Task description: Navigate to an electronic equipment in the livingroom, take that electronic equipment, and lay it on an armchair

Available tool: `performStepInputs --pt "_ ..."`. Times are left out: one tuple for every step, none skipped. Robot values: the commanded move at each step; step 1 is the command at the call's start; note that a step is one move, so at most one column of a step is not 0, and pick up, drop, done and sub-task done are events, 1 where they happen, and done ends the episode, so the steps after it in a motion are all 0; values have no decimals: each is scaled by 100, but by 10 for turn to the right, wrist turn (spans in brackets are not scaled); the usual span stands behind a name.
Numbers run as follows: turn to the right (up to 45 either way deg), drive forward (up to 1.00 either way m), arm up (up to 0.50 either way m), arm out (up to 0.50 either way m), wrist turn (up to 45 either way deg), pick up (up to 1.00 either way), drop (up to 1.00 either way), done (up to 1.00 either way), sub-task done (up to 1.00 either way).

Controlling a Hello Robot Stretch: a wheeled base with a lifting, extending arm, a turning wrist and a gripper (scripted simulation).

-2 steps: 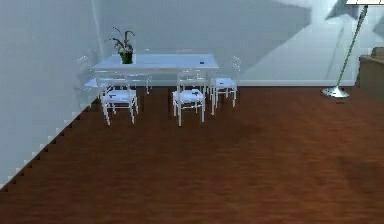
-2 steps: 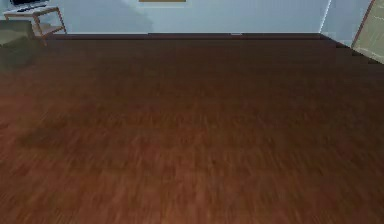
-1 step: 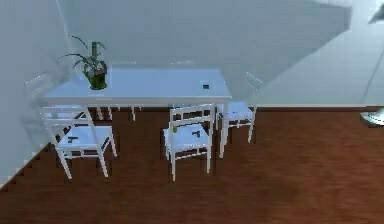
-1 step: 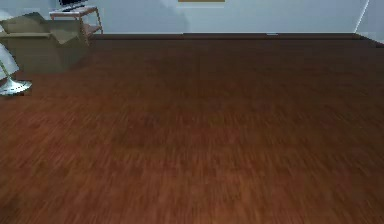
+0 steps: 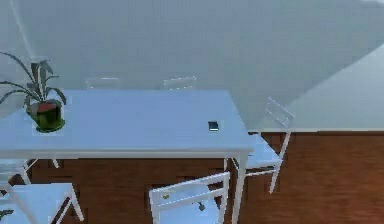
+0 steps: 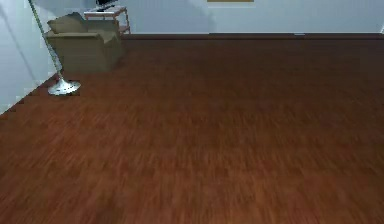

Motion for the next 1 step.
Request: performStepInputs --pt "-450 0 0 0 0 0 0 0 0"
